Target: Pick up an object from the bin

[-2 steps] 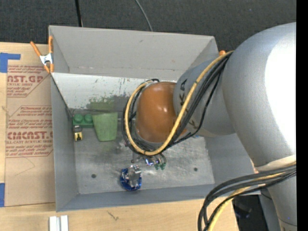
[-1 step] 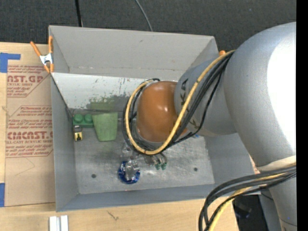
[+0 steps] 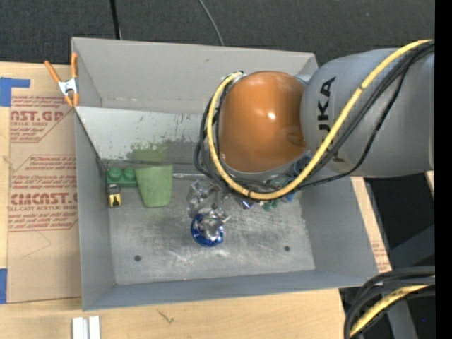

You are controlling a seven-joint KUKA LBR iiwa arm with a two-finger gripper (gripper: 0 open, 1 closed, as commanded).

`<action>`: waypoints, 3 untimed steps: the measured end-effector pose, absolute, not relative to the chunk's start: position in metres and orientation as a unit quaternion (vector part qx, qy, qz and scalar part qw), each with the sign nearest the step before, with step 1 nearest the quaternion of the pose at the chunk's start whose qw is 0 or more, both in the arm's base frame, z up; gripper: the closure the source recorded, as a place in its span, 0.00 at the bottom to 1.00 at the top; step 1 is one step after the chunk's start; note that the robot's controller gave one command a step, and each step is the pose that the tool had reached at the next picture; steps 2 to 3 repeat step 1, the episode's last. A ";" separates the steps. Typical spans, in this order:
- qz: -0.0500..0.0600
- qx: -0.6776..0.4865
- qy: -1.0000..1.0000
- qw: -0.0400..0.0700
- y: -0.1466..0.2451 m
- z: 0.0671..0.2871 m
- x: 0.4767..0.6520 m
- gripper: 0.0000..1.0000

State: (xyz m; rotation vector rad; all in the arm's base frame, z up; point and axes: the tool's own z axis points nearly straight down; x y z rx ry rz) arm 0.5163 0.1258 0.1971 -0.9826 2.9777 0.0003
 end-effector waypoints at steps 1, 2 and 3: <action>0.000 -0.488 0.873 0.004 0.132 0.319 0.528 1.00; 0.000 -0.488 0.873 0.004 0.132 0.319 0.528 1.00; 0.000 -0.488 0.873 0.004 0.132 0.319 0.528 1.00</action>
Offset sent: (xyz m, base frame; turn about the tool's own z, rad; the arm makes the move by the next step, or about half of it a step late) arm 0.0105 0.0050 0.1194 -0.3826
